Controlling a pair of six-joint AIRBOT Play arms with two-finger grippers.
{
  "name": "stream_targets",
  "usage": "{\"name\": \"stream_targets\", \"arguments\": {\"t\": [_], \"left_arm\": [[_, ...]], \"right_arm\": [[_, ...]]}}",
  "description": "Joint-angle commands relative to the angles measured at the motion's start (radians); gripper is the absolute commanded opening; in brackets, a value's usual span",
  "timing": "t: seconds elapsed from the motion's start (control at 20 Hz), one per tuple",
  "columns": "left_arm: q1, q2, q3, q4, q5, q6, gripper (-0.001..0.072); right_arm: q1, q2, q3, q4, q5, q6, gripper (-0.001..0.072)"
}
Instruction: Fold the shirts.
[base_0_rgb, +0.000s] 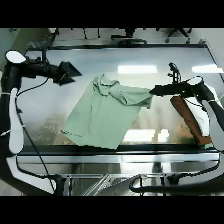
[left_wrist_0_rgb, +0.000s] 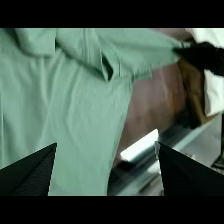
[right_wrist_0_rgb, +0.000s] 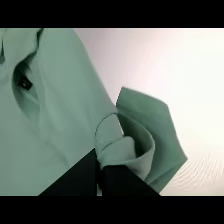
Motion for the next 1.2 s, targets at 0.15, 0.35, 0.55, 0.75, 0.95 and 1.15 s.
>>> {"name": "stream_targets", "arguments": {"t": [0.15,0.35,0.55,0.75,0.95,1.15], "left_arm": [[-0.07,0.577,-0.973,0.085,0.105,-0.063,0.0693],[-0.182,0.925,-1.534,-0.043,0.356,-0.188,0.0692],[-0.315,1.122,-1.792,-0.254,0.707,-0.183,0.0691],[-0.423,1.167,-1.817,-0.274,1.035,-0.183,0.0481],[-0.444,1.019,-1.785,-0.272,1.179,-0.182,0.0482],[-0.443,0.741,-1.646,-0.266,1.156,-0.112,0.048]], "right_arm": [[-0.066,-0.002,0.005,0.011,0.097,0.008,0.0025],[-0.067,-0.002,0.005,0.035,0.12,0.008,0.0025],[-0.066,-0.002,0.005,0.064,0.143,0.007,0.0025],[-0.061,-0.002,0.005,0.064,0.145,0.007,0.0025],[-0.061,-0.002,0.005,0.064,0.145,0.007,0.0025],[-0.062,-0.002,0.005,0.064,0.145,0.007,0.0025]]}}
